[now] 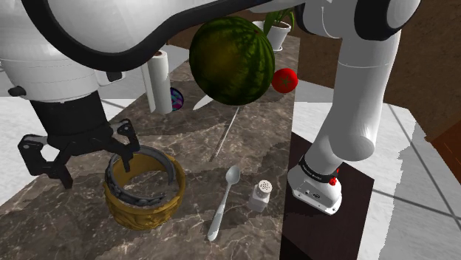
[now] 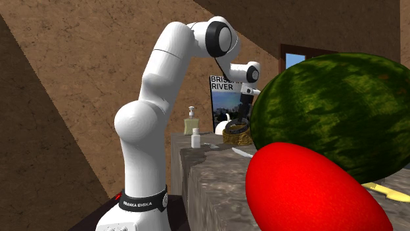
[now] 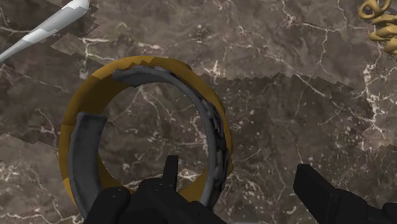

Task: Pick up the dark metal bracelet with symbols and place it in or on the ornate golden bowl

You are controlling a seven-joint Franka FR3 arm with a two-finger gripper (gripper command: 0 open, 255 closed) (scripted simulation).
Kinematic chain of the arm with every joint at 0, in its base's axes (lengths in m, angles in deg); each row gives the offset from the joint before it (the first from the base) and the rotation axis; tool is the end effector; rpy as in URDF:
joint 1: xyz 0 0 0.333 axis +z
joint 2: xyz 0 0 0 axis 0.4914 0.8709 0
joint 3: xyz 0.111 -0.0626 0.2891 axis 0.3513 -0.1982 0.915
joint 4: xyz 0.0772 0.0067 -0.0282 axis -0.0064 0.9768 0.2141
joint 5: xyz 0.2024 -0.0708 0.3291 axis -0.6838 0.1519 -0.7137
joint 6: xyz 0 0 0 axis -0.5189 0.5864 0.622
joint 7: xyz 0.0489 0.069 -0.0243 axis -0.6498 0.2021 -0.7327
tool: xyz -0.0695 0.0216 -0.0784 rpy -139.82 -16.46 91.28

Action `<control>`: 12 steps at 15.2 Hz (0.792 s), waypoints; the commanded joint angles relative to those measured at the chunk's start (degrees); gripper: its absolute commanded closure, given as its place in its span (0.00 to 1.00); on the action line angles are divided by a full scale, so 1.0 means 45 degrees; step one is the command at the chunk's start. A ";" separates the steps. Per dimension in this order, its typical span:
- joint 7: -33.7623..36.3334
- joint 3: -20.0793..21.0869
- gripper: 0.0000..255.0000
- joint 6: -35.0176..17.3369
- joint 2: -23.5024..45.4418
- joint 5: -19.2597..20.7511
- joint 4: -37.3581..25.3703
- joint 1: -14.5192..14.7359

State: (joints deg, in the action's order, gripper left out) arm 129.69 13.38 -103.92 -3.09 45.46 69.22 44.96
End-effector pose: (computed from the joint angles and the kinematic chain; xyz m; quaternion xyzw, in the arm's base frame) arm 0.3627 0.5310 0.4758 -0.9743 0.1895 0.1117 0.0491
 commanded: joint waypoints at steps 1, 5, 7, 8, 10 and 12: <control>0.0018 -0.0013 0.00 0.0019 0.0051 0.0036 -0.0060 0.0031; -0.0020 0.0008 0.00 0.1612 -0.0030 -0.0022 -0.1585 -0.0013; -0.0021 0.0008 0.00 0.1611 -0.0032 -0.0023 -0.1583 -0.0013; -0.0020 0.0008 0.00 0.1612 -0.0031 -0.0022 -0.1585 -0.0013; -0.0020 0.0008 0.00 0.1612 -0.0030 -0.0022 -0.1585 -0.0012; -0.0020 0.0008 0.00 0.1612 -0.0030 -0.0022 -0.1585 -0.0012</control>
State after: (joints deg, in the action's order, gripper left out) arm 129.60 13.42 -96.67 -3.22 45.37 62.09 44.91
